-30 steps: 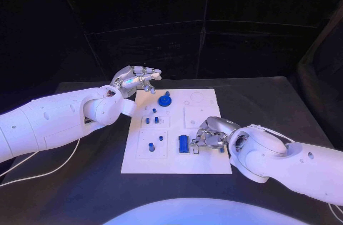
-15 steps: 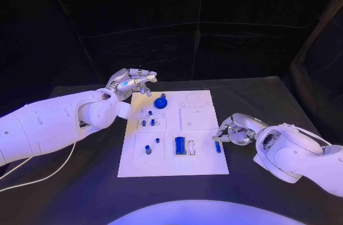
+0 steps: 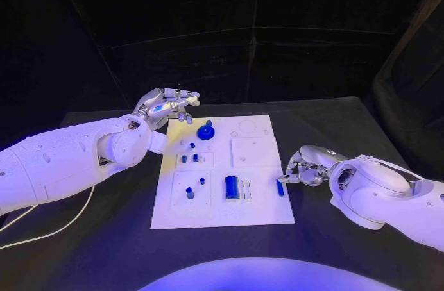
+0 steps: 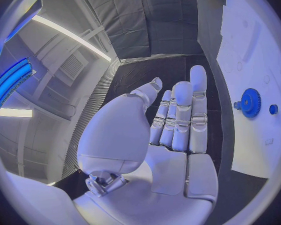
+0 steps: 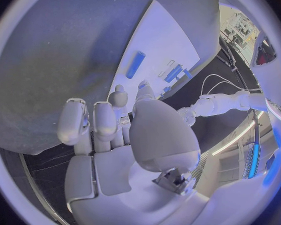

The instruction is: Assemble the parts on the task board

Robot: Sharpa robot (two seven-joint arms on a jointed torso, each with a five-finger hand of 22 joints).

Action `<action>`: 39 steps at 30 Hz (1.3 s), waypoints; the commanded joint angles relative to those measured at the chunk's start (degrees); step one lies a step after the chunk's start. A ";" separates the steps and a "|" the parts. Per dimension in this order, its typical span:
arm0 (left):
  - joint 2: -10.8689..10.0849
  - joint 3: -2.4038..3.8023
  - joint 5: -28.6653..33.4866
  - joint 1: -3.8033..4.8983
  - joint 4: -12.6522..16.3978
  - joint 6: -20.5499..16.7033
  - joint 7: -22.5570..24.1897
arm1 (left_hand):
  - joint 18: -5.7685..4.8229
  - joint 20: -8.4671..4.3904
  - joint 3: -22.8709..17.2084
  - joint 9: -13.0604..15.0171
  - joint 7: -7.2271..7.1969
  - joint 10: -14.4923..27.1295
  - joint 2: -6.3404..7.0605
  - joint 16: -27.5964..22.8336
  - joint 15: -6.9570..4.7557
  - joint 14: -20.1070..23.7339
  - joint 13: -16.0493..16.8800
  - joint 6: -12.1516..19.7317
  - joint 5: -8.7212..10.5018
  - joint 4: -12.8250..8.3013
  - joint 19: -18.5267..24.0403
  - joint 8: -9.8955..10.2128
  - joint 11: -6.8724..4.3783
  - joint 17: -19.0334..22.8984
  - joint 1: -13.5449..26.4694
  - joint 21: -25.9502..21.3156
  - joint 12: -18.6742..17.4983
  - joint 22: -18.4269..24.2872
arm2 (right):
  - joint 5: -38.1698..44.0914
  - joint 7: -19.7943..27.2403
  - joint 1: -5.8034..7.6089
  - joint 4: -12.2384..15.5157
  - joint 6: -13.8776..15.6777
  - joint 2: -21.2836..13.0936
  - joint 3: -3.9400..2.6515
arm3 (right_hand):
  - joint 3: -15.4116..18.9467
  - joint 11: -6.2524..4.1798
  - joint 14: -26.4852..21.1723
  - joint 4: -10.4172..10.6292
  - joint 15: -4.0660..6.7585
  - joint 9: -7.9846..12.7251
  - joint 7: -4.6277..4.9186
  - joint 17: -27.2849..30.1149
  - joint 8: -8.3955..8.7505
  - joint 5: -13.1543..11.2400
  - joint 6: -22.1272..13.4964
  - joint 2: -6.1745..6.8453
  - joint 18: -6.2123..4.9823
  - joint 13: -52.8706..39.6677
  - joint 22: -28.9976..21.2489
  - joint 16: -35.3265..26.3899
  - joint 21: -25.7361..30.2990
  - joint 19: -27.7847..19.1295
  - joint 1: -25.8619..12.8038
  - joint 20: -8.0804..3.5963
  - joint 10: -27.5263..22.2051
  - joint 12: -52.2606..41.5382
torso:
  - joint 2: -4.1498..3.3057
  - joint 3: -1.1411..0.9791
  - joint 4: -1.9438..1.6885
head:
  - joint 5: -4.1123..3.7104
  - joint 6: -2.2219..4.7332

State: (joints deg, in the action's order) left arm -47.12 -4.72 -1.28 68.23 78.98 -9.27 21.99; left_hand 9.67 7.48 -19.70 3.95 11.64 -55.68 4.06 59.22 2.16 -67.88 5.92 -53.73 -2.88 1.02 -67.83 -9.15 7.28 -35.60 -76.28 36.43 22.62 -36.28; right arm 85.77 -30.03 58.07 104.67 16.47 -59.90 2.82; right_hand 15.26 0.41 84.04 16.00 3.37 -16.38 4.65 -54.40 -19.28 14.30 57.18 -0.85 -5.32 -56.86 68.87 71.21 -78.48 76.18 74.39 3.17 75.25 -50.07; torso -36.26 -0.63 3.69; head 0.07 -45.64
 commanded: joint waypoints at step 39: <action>-0.05 0.02 0.15 0.05 0.00 0.76 0.03 | 0.77 0.29 0.22 -0.02 -0.15 0.44 0.00 -0.03 0.04 0.46 0.10 0.41 0.05 -0.20 0.04 -0.22 -0.10 0.05 -0.60 -0.29 0.38 0.06 | 10.82 -2.27 -0.91 -2.93 -13.91 6.51 0.06 | -1.59 -0.33 0.49 -4.97 0.41 -2.56 0.07 0.99 -0.70 -3.85 0.04 -0.92 0.73 -4.35 0.65 -0.86 -0.35 0.50 9.28 -0.42 1.24 -4.73 | 0.21 -0.04 0.13 | 0.48 -0.35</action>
State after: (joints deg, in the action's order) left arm -47.16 -4.75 -1.28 68.21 78.94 -9.12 21.88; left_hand 9.67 7.48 -19.70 3.95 11.64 -55.69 4.06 59.22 2.16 -67.88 5.95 -53.73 -2.88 1.01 -67.83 -9.15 7.27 -35.60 -76.28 36.43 22.62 -36.30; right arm 93.93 -31.64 57.68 101.96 6.09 -53.47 2.42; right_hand 13.61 0.20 84.04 11.34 3.38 -18.88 4.73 -53.48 -20.19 10.77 57.70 -1.62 -5.32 -61.06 69.47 70.54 -78.47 76.39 83.18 2.96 76.07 -54.55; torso -36.12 -0.66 3.78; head 0.49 -45.92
